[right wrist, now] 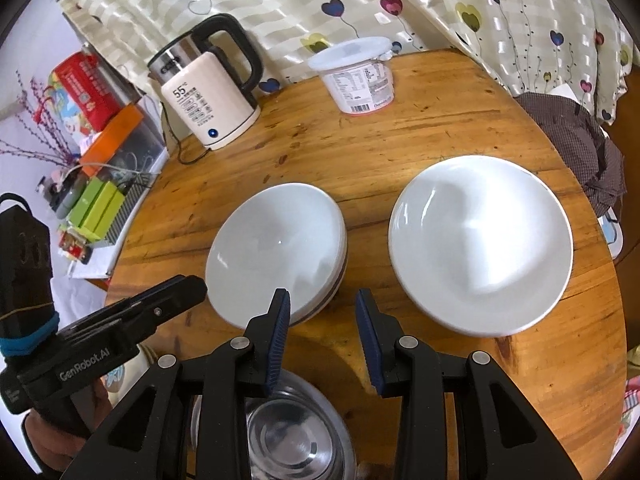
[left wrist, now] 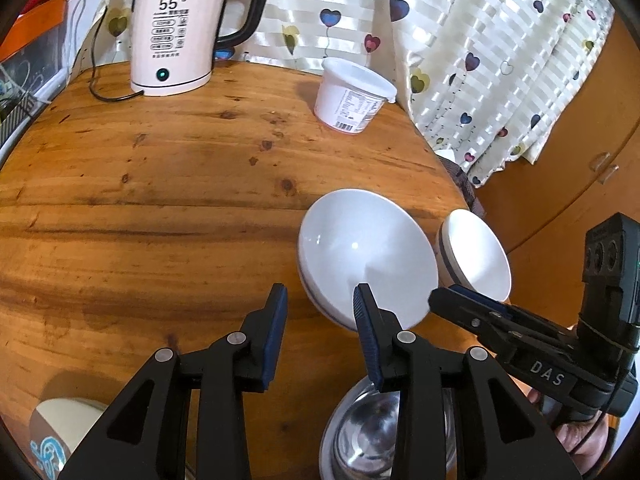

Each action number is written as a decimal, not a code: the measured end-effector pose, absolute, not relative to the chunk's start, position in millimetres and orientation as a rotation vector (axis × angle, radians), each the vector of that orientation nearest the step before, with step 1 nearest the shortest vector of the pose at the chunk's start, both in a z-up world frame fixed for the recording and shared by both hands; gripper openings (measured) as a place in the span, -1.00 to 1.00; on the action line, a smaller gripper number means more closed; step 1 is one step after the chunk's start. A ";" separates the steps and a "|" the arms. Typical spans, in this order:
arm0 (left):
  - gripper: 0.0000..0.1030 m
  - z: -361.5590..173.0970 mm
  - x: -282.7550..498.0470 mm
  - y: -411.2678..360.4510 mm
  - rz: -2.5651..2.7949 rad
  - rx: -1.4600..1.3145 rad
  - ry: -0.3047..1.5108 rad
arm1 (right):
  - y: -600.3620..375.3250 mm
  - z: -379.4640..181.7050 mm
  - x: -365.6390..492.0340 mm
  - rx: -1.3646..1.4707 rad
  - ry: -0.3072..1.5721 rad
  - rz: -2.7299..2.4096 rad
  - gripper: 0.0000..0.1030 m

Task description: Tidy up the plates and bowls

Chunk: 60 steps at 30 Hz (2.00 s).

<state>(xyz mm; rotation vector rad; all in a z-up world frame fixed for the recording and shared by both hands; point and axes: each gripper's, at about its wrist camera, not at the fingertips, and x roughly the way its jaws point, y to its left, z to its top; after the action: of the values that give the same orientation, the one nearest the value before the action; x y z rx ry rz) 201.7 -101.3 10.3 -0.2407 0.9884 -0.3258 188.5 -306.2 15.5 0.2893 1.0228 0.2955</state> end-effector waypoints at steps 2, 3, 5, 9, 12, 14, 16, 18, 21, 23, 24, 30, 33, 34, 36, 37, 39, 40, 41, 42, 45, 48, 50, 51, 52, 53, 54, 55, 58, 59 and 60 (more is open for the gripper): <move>-0.31 8.8 205.1 -103.3 -0.330 -0.240 0.991 | -306.5 13.6 191.5 0.297 1.027 0.293 -0.34; -0.31 8.1 206.1 -103.7 -0.333 -0.240 0.993 | -306.6 12.9 192.7 0.300 1.027 0.293 -0.34; -0.31 6.3 208.8 -104.8 -0.334 -0.242 0.996 | -306.6 11.7 194.9 0.303 1.028 0.295 -0.34; -0.31 3.9 212.9 -106.5 -0.339 -0.246 0.997 | -307.0 11.6 195.2 0.301 1.028 0.294 -0.41; -0.40 2.7 214.8 -108.0 -0.342 -0.243 1.000 | -306.8 10.0 197.8 0.302 1.030 0.291 -0.48; -0.40 0.5 216.9 -109.2 -0.340 -0.241 1.006 | -305.6 8.5 199.9 0.305 1.029 0.291 -0.51; -0.42 -1.7 218.5 -109.6 -0.337 -0.242 1.009 | -305.6 7.9 200.5 0.305 1.029 0.292 -0.54; -0.46 -3.0 219.9 -109.8 -0.332 -0.240 1.010 | -305.9 8.3 199.6 0.304 1.029 0.291 -0.58; -0.46 -3.1 220.3 -110.0 -0.332 -0.239 1.010 | -304.5 7.2 202.0 0.301 1.023 0.294 -0.64; -0.46 -2.8 220.4 -110.1 -0.332 -0.238 1.009 | -302.6 7.9 205.2 0.295 1.020 0.292 -0.65; -0.46 -3.0 220.8 -110.3 -0.333 -0.237 1.008 | -302.0 7.6 206.5 0.293 1.019 0.290 -0.65; -0.46 -0.9 220.0 -110.6 -0.332 -0.229 0.998 | -300.5 11.1 205.1 0.284 1.008 0.292 -0.65; -0.46 2.2 217.8 -110.1 -0.332 -0.228 0.991 | -299.1 14.8 203.7 0.279 1.000 0.294 -0.65; -0.46 3.5 216.5 -109.8 -0.332 -0.227 0.989 | -298.8 15.9 203.0 0.278 0.999 0.295 -0.65; -0.46 6.3 213.6 -109.1 -0.332 -0.226 0.981 | -298.3 18.6 200.8 0.276 0.994 0.297 -0.65; -0.46 7.7 211.9 -108.7 -0.332 -0.225 0.978 | -298.3 19.9 199.5 0.274 0.992 0.297 -0.65; -0.46 11.1 209.0 -107.9 -0.333 -0.223 0.971 | -298.4 22.4 196.9 0.272 0.987 0.298 -0.65; -0.46 13.3 207.3 -107.5 -0.333 -0.223 0.967 | -297.8 24.7 195.5 0.270 0.983 0.298 -0.65; -0.46 15.0 205.4 -107.1 -0.334 -0.222 0.963 | -297.4 26.4 193.9 0.269 0.980 0.299 -0.65; -0.46 17.4 203.4 -106.8 -0.334 -0.221 0.958 | -297.0 28.6 191.9 0.268 0.976 0.299 -0.65; -0.46 24.7 198.1 -106.2 -0.336 -0.219 0.943 | -295.3 37.1 186.2 0.263 0.961 0.300 -0.65; -0.46 32.2 192.0 -105.7 -0.339 -0.218 0.927 | -295.0 45.2 180.4 0.261 0.945 0.301 -0.65; -0.46 37.6 187.8 -105.2 -0.342 -0.217 0.916 | -294.9 50.6 175.9 0.258 0.934 0.301 -0.65; -0.46 40.1 185.8 -105.3 -0.343 -0.216 0.910 | -295.4 52.5 174.7 0.257 0.931 0.301 -0.65; -0.46 42.8 183.5 -105.6 -0.344 -0.214 0.905 | -295.2 55.3 172.2 0.255 0.925 0.301 -0.65; -0.46 44.8 181.4 -105.6 -0.345 -0.213 0.902 | -295.1 57.2 170.4 0.253 0.922 0.300 -0.65; -0.46 46.6 179.4 -105.9 -0.346 -0.212 0.899 | -294.9 59.9 167.5 0.253 0.918 0.299 -0.65; -0.46 48.7 176.7 -106.1 -0.347 -0.210 0.895 | -295.2 61.9 165.3 0.252 0.914 0.298 -0.65; -0.46 52.0 170.7 -107.4 -0.349 -0.206 0.890 | -295.6 66.6 158.6 0.249 0.907 0.294 -0.65; -0.46 53.1 167.9 -108.0 -0.351 -0.205 0.889 | -295.7 68.5 155.5 0.248 0.904 0.292 -0.65; -0.46 54.0 165.3 -108.4 -0.353 -0.203 0.888 | -295.8 70.1 153.0 0.247 0.902 0.290 -0.65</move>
<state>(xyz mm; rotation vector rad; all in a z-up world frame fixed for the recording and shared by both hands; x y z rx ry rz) 165.3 -108.4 54.0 -0.2032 0.8877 -0.3526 153.0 -295.8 70.1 0.2466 0.9020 0.2896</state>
